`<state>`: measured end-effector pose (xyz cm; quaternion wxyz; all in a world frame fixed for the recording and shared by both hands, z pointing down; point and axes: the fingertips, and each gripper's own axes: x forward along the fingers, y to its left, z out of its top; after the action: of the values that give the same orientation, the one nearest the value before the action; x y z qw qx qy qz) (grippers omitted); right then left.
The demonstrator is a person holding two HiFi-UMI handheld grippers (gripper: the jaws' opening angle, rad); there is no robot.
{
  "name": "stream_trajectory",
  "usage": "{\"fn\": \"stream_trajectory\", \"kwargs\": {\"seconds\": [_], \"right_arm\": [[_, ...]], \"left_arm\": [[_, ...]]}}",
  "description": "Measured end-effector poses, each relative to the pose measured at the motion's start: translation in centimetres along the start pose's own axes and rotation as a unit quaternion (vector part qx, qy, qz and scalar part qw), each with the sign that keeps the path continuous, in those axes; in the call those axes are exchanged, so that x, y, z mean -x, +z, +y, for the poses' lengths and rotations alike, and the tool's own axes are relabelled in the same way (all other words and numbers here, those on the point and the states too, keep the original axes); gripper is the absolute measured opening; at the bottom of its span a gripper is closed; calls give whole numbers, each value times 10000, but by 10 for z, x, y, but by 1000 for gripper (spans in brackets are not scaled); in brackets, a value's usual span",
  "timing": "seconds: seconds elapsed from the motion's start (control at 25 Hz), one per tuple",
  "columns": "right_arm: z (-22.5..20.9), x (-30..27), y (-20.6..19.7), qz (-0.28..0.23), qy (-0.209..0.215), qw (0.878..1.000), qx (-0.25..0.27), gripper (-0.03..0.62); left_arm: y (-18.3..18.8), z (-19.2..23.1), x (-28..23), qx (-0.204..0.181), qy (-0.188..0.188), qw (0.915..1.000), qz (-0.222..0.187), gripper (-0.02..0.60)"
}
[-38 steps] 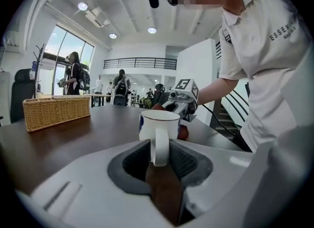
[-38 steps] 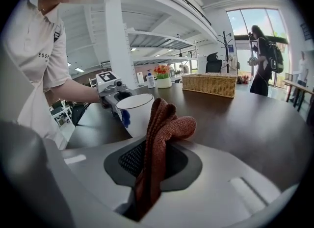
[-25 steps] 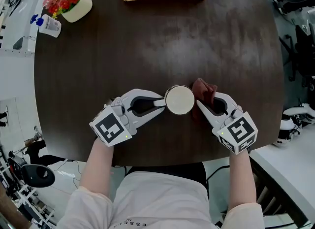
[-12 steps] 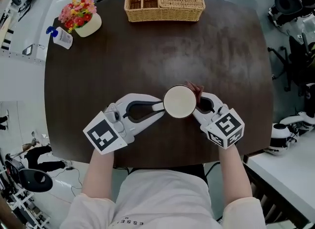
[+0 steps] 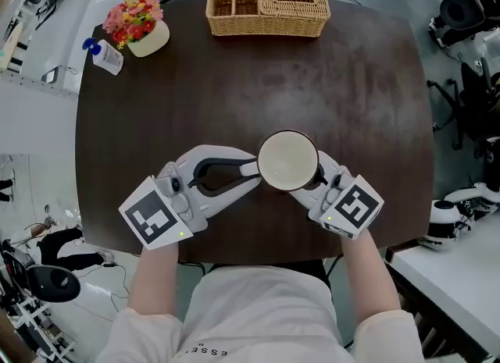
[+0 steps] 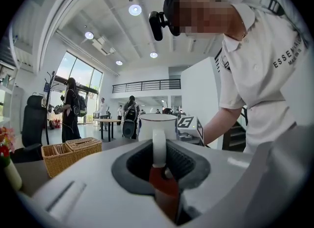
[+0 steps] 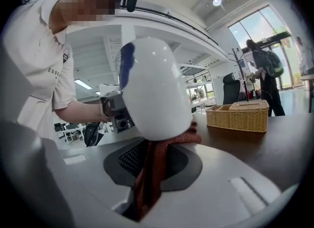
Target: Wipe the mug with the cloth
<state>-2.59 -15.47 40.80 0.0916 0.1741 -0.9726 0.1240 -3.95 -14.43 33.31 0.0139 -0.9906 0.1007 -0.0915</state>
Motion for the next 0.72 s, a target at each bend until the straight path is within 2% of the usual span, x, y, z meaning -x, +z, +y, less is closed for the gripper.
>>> {"fn": "stream_trajectory", "kwargs": {"seconds": [0.12,0.44,0.6,0.72], "right_arm": [[9,-9,-6,171,85,9998,-9,87],[10,10,-30,546,153,9981,-224,87],[-2,32,-36,445,-128,9967,-668,87],[-13,45,-40,476,-385,9954,-731,86]], "left_arm": [[-2,1,-1,-148,-27,9999,23,66],[-19,-1,-1,11,-121,9999,4,66],[-24,-2,-2,-168,-190,9997,16,66],[-29,-5,-1,-228,-229,9995,-25,66]]}}
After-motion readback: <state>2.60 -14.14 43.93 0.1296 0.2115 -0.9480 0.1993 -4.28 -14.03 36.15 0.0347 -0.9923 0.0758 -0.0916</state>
